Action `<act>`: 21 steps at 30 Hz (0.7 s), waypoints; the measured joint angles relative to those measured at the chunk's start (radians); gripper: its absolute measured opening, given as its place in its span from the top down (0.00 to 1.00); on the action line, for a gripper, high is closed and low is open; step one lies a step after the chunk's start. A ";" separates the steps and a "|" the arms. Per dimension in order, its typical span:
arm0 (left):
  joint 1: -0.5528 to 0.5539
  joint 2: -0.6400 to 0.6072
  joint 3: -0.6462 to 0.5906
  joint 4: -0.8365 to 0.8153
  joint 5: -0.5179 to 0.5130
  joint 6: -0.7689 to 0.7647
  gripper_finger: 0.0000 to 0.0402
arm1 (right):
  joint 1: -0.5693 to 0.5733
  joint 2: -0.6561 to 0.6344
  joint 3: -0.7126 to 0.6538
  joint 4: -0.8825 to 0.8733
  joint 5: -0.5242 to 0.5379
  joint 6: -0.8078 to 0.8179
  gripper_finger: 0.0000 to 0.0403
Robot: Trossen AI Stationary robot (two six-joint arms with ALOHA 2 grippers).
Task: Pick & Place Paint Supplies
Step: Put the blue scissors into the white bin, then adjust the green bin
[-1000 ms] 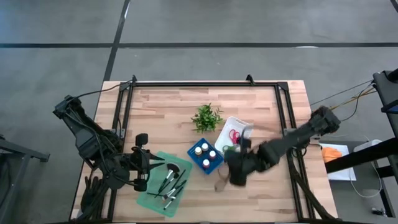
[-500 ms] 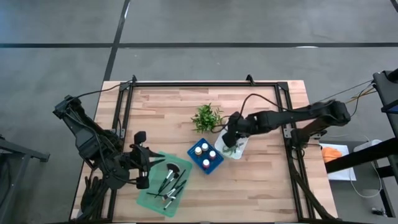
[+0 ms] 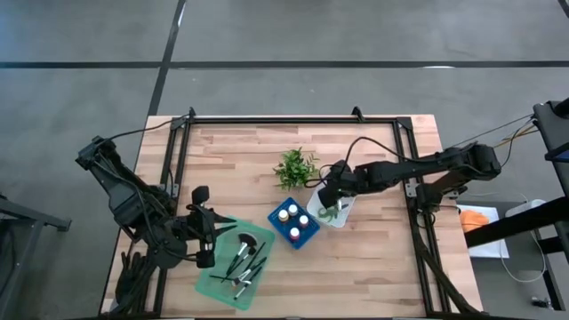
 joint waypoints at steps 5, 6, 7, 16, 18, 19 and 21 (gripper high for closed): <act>0.001 0.000 0.000 -0.001 0.000 -0.001 0.86 | -0.015 0.001 0.007 -0.001 0.024 -0.011 0.96; 0.001 0.000 0.000 -0.003 0.000 -0.002 0.86 | -0.017 0.001 0.008 -0.001 0.023 -0.013 0.95; 0.001 0.000 0.000 -0.003 0.000 -0.002 0.86 | -0.017 0.001 0.009 -0.001 0.023 -0.013 0.92; 0.005 -0.001 -0.030 -0.019 0.089 -0.122 0.86 | 0.011 -0.004 0.056 -0.003 0.019 -0.055 0.63; 0.007 0.002 -0.083 0.014 0.174 -0.203 0.86 | 0.033 -0.013 0.079 -0.004 0.022 -0.050 0.60; 0.008 0.007 -0.118 0.046 0.213 -0.237 0.87 | 0.048 -0.018 0.093 -0.003 0.029 -0.048 0.58; 0.008 0.028 -0.196 0.151 0.260 -0.266 0.90 | 0.080 -0.030 0.122 -0.003 0.051 -0.049 0.57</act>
